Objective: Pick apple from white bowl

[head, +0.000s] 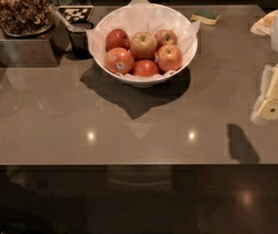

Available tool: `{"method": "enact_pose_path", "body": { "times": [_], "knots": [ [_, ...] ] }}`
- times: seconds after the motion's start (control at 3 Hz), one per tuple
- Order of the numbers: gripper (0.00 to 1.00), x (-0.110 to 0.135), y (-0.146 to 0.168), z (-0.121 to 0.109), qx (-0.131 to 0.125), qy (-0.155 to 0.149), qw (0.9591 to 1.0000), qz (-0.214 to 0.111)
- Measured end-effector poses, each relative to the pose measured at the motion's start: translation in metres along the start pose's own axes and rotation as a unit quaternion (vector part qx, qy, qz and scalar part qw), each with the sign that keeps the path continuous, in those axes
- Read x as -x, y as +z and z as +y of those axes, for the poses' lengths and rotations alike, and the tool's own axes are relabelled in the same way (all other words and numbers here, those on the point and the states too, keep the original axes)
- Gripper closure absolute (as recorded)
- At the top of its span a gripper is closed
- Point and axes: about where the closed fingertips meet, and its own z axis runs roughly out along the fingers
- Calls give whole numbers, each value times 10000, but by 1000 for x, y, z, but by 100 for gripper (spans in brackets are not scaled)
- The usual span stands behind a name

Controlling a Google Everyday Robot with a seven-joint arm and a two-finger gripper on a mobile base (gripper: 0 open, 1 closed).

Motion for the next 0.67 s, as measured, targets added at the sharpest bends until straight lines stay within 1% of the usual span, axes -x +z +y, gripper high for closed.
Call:
{"method": "enact_pose_path", "body": {
  "times": [0.33,0.67],
  "knots": [
    [0,0,0,0,0,0,10000,0],
    [0,11,-4,-6,30,-71,9996,-284]
  ]
}}
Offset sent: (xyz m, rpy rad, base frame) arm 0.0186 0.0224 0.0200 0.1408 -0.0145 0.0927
